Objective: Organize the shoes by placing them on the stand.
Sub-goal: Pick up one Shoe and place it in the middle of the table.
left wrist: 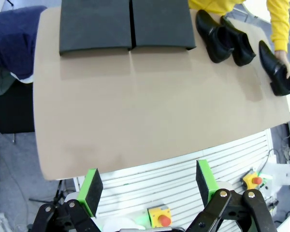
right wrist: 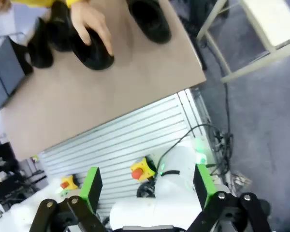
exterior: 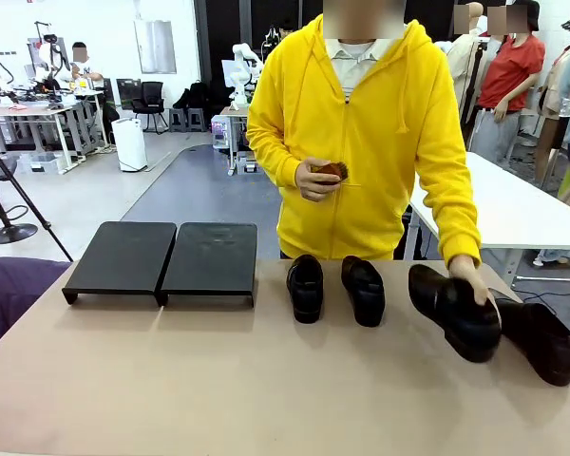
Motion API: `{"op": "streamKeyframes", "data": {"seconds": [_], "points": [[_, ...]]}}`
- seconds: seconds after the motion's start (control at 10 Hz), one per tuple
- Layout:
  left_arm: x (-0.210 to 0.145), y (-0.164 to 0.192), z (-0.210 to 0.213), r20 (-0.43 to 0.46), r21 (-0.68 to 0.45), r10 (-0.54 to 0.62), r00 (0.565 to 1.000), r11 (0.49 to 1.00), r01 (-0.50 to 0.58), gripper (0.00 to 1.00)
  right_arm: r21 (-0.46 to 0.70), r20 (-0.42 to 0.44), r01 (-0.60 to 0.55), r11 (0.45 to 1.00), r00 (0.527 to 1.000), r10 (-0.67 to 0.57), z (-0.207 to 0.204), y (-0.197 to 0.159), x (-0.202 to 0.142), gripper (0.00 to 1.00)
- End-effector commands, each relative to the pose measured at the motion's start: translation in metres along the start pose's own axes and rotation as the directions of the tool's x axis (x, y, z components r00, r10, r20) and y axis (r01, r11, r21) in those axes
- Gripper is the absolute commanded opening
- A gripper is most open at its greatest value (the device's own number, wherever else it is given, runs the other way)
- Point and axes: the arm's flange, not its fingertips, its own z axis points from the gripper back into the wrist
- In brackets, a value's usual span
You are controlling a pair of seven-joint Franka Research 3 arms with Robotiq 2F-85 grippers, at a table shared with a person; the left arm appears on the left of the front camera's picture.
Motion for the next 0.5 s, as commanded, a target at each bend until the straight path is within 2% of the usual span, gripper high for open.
{"op": "streamKeyframes", "data": {"seconds": [0.0,0.4], "points": [[0.001,0.001,-0.001,0.012,-0.01,-0.004,1.0,1.0,0.004,1.0,0.029,0.037,-0.03,0.999,0.999,0.029,-0.005,0.016,-0.002,1.0],[0.001,0.001,-0.001,0.012,-0.01,-0.004,1.0,1.0,0.004,1.0,0.008,0.024,-0.066,0.998,0.998,0.066,-0.013,0.03,-0.001,1.0]]}}
